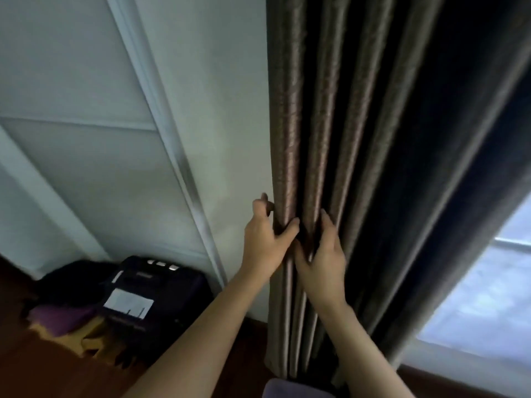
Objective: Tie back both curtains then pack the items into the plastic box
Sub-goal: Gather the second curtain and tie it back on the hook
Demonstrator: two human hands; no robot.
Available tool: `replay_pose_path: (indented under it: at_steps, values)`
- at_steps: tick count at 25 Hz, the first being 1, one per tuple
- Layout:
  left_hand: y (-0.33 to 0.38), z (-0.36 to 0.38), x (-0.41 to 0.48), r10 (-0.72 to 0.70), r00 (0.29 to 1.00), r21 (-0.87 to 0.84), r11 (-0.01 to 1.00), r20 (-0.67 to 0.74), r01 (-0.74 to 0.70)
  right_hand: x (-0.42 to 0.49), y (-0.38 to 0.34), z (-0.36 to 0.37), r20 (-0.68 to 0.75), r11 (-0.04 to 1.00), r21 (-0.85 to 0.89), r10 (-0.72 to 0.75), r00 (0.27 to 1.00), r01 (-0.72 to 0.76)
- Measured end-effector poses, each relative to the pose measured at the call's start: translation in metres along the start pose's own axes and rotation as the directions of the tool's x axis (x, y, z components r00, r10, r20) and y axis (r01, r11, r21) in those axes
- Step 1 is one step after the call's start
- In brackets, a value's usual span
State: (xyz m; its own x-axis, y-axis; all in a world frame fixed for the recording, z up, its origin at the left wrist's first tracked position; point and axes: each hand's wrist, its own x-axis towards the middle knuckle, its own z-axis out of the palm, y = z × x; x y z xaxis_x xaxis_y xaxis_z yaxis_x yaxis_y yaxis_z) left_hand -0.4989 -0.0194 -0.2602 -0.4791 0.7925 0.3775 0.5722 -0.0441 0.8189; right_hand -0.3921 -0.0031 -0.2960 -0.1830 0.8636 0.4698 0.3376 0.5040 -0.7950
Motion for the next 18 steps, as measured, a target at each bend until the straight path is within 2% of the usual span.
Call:
replay_pose_path:
  at_steps: [3, 5, 8, 13, 15, 18]
  values:
    - [0.008, -0.014, 0.006, 0.008, 1.0, 0.01, 1.0, 0.029, -0.008, 0.01, -0.009, 0.0, -0.07, 0.992, -0.119, 0.02, 0.997, -0.029]
    - [0.004, -0.025, 0.01, -0.04, 0.999, -0.047, 0.998, 0.032, 0.041, 0.007, -0.011, -0.004, -0.136, 0.972, -0.234, -0.013, 0.991, -0.019]
    - [0.003, -0.034, 0.013, -0.089, 0.981, -0.013, 0.996, 0.173, 0.092, 0.007, -0.011, -0.012, -0.118, 0.949, -0.315, -0.046, 0.992, 0.007]
    - [0.001, -0.038, 0.023, 0.025, 0.936, 0.112, 0.991, 0.351, -0.068, 0.008, -0.011, -0.007, -0.081, 0.939, -0.344, -0.042, 0.996, 0.012]
    - [-0.011, -0.044, 0.034, 0.018, 0.952, 0.225, 0.97, 0.307, -0.091, -0.007, -0.001, -0.006, -0.067, 0.914, -0.406, -0.037, 0.997, 0.007]
    - [-0.019, -0.057, 0.05, -0.067, 0.96, 0.293, 0.956, 0.272, -0.017, -0.021, 0.016, -0.013, -0.125, 0.923, -0.378, 0.022, 0.992, -0.068]
